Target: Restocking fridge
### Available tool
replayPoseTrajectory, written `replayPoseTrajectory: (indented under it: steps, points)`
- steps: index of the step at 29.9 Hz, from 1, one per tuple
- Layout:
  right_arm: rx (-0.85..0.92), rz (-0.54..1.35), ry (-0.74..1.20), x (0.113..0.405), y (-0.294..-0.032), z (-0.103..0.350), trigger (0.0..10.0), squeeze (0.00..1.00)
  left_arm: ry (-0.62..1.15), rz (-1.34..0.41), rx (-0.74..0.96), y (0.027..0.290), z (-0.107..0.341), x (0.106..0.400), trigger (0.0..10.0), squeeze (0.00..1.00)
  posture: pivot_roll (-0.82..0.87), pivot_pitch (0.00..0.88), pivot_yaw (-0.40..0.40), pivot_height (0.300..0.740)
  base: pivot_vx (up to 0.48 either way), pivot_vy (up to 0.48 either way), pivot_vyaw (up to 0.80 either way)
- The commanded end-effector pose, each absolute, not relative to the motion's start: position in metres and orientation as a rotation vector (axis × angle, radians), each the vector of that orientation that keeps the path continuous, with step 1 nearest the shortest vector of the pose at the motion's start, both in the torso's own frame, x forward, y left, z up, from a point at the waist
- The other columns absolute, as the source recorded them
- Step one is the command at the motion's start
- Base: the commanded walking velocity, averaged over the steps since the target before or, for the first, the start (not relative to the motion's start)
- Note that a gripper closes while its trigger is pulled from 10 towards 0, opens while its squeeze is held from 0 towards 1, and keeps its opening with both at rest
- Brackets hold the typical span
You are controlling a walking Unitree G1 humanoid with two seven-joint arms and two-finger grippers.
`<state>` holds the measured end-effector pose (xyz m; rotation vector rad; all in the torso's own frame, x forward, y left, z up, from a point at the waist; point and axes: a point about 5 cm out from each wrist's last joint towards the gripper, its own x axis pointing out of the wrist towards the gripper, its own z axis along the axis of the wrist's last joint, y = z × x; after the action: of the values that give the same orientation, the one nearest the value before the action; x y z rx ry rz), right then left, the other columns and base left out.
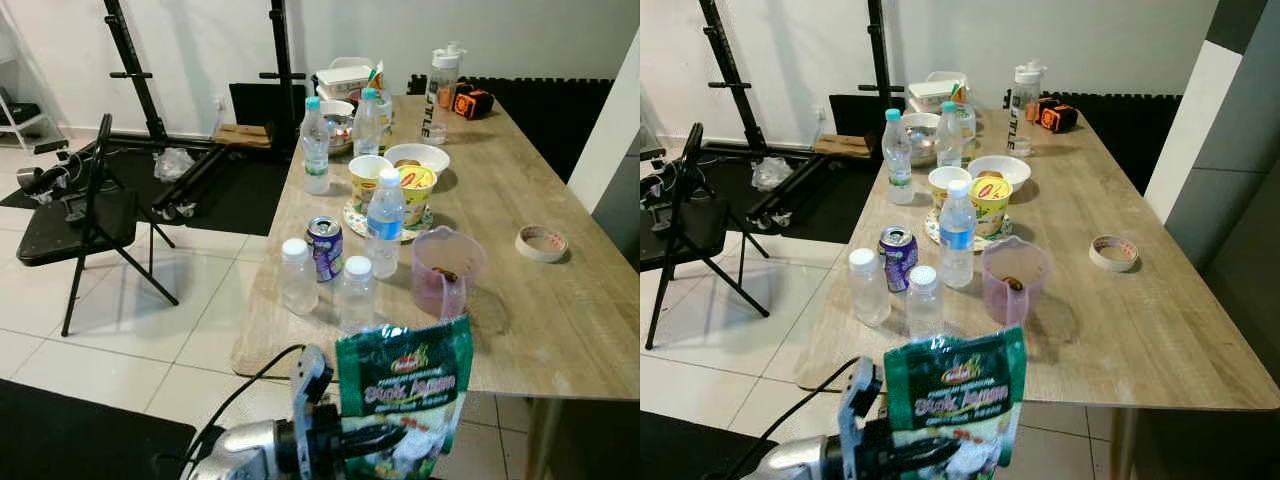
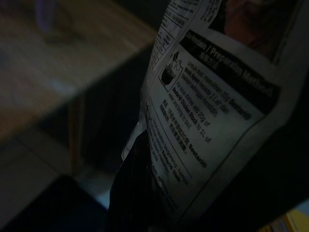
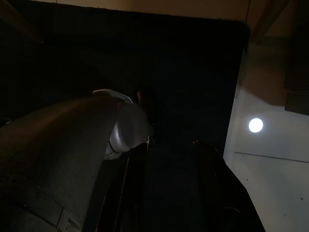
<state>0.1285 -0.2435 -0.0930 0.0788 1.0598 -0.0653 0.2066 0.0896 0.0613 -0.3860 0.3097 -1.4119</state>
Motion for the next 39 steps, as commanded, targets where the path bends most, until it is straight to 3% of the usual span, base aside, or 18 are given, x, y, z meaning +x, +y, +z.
replayPoseTrajectory:
  steps: [1,12,18,24,31,32,36,39]
  points:
    - [0.091,-0.070,1.063,0.126,-0.244,-0.094,10.0,0.00,0.327,-1.443,-0.336,0.093,0.057,0.201,10.0,0.00,-0.09,0.047,0.003,0.740,0.000,0.000,0.00]
    - [0.093,-0.070,1.066,0.125,-0.243,-0.094,10.0,0.00,0.418,-1.412,-0.157,0.099,0.035,0.194,10.0,0.00,-0.09,0.050,0.001,0.740,0.000,0.000,0.00]
    - [0.097,-0.069,1.052,0.130,-0.243,-0.092,10.0,0.00,0.579,-1.303,-0.047,0.115,0.001,0.189,10.0,0.00,-0.08,0.071,0.001,0.740,0.000,0.000,0.00]
    - [0.096,-0.069,1.053,0.131,-0.243,-0.092,10.0,0.00,0.657,-1.157,-0.045,0.134,-0.020,0.184,10.0,0.00,-0.08,0.079,0.000,0.740,0.000,0.000,0.00]
    - [0.094,-0.072,1.058,0.129,-0.244,-0.093,10.0,0.00,0.766,-0.908,-0.073,0.164,-0.044,0.184,10.0,0.00,-0.08,0.076,0.000,0.740,0.000,0.000,0.00]
    - [0.090,-0.071,1.058,0.130,-0.244,-0.093,10.0,0.00,0.830,-0.750,-0.107,0.178,-0.055,0.182,10.0,0.00,-0.08,0.072,-0.001,0.740,0.000,0.000,0.00]
    - [0.088,-0.072,1.054,0.131,-0.244,-0.092,10.0,0.00,0.863,-0.599,-0.121,0.190,-0.063,0.180,10.0,0.00,-0.08,0.070,-0.002,0.740,0.000,0.000,0.00]
    - [0.083,-0.070,1.051,0.133,-0.244,-0.091,10.0,0.00,0.870,-0.376,-0.181,0.203,-0.070,0.177,10.0,0.00,-0.08,0.065,-0.006,0.740,0.000,0.000,0.00]
